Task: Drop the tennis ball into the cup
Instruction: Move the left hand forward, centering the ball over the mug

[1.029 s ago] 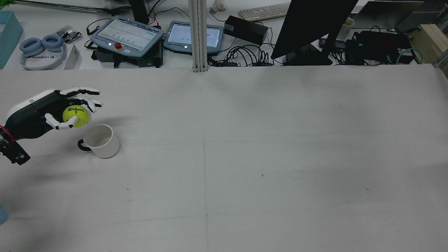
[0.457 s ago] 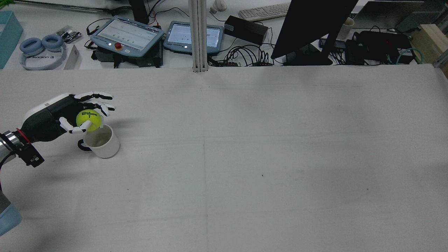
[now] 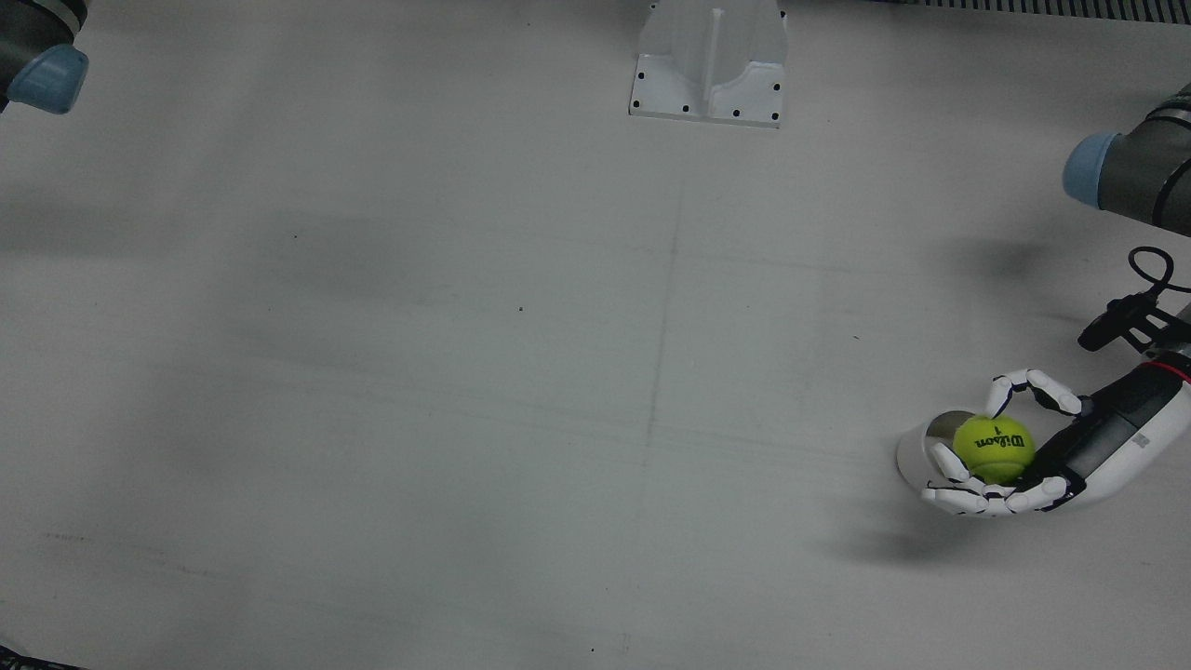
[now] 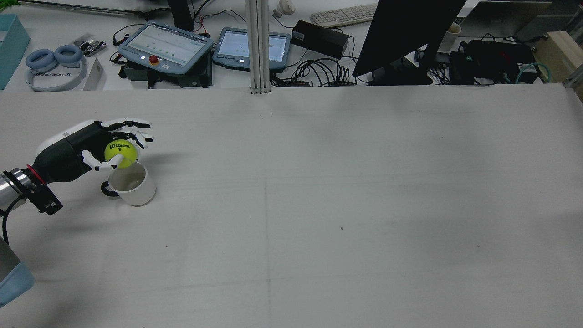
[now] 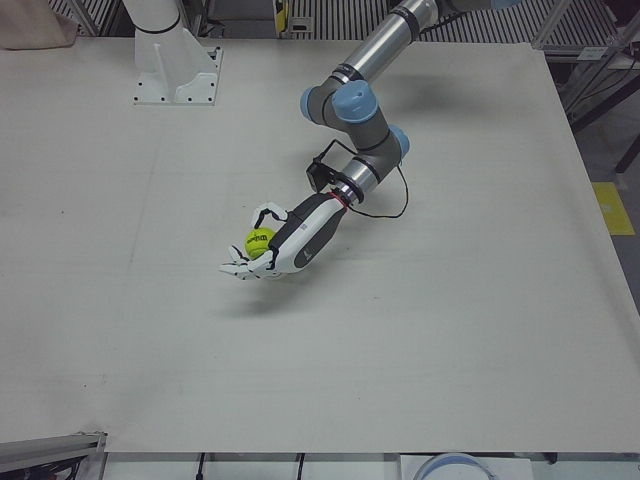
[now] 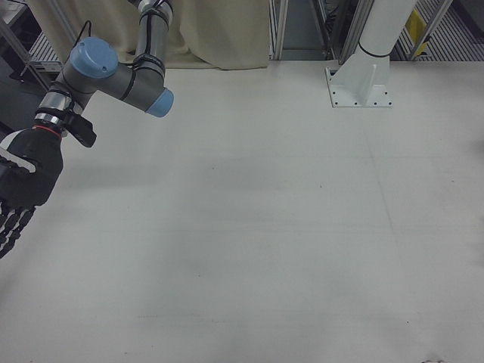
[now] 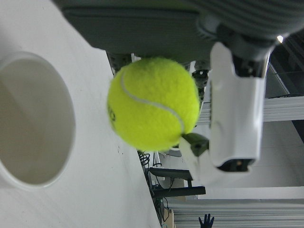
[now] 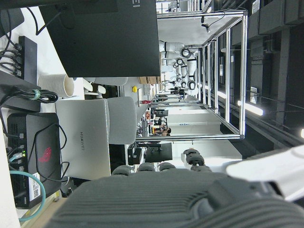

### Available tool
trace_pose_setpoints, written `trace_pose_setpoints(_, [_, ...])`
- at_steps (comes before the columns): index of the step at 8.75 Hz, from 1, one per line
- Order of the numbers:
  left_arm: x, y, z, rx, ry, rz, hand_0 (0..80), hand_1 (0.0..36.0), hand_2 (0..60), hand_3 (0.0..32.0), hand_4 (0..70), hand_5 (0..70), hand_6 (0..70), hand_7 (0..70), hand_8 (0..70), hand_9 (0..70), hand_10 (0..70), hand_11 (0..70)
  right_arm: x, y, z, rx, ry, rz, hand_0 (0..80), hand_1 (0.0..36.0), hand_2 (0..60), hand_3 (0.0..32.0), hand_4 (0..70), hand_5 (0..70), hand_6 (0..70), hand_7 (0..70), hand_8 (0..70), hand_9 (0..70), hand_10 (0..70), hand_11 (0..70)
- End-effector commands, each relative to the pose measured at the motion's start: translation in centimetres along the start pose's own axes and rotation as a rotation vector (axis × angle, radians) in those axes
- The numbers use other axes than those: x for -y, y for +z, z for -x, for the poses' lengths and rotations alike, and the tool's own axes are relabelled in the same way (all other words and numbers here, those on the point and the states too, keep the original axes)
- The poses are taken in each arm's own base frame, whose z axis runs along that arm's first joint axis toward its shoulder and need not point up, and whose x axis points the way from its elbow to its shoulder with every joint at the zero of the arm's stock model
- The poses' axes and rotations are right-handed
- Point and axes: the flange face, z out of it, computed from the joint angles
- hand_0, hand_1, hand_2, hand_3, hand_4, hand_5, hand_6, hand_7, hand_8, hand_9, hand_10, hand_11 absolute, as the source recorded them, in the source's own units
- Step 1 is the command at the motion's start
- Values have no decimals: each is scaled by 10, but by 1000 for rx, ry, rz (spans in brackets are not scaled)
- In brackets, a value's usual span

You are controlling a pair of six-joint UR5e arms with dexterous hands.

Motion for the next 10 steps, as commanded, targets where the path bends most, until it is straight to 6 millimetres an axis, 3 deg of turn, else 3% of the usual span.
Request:
trace_pose_setpoints(1, [-4, 0, -4, -7, -2, 4, 712, 360, 600, 0, 208, 211, 439, 322, 222, 234, 316, 484, 0, 0, 0, 0, 0, 0, 0, 0, 0, 0, 0, 0, 0, 0, 0, 0, 0, 0])
trace_pose_setpoints(2, [-5, 0, -3, -6, -1, 5, 710, 360, 600, 0, 189, 198, 351, 317, 180, 200, 339, 515, 0, 0, 0, 0, 0, 0, 0, 0, 0, 0, 0, 0, 0, 0, 0, 0, 0, 0])
trace_pose_setpoints(3, [-4, 0, -3, -5, -1, 2, 720, 360, 600, 0, 186, 219, 454, 290, 193, 183, 348, 527, 0, 0, 0, 0, 0, 0, 0, 0, 0, 0, 0, 0, 0, 0, 0, 0, 0, 0])
trace_pose_setpoints(4, [-4, 0, -2, -5, -2, 0, 722, 360, 600, 0, 184, 220, 454, 287, 190, 178, 355, 536, 0, 0, 0, 0, 0, 0, 0, 0, 0, 0, 0, 0, 0, 0, 0, 0, 0, 0])
trace_pose_setpoints(5, [-4, 0, -2, -5, -4, 0, 720, 360, 600, 0, 174, 202, 346, 291, 160, 167, 365, 549, 0, 0, 0, 0, 0, 1, 0, 0, 0, 0, 0, 0, 0, 0, 0, 0, 0, 0])
trace_pose_setpoints(6, [-5, 1, -3, -4, -5, 4, 710, 360, 600, 0, 169, 210, 386, 273, 162, 155, 377, 564, 0, 0, 0, 0, 0, 0, 0, 0, 0, 0, 0, 0, 0, 0, 0, 0, 0, 0])
trace_pose_setpoints(7, [-6, 2, -3, -6, -4, 5, 714, 360, 600, 0, 166, 226, 470, 251, 174, 145, 387, 578, 0, 0, 0, 0, 0, 0, 0, 0, 0, 0, 0, 0, 0, 0, 0, 0, 0, 0])
trace_pose_setpoints(8, [-6, 3, -3, -7, -3, 11, 720, 360, 600, 0, 159, 221, 428, 250, 160, 136, 410, 610, 0, 0, 0, 0, 0, 0, 0, 0, 0, 0, 0, 0, 0, 0, 0, 0, 0, 0])
trace_pose_setpoints(10, [-5, 2, -5, -22, -1, 0, 744, 360, 600, 0, 167, 224, 433, 261, 169, 149, 416, 619, 0, 0, 0, 0, 0, 0, 0, 0, 0, 0, 0, 0, 0, 0, 0, 0, 0, 0])
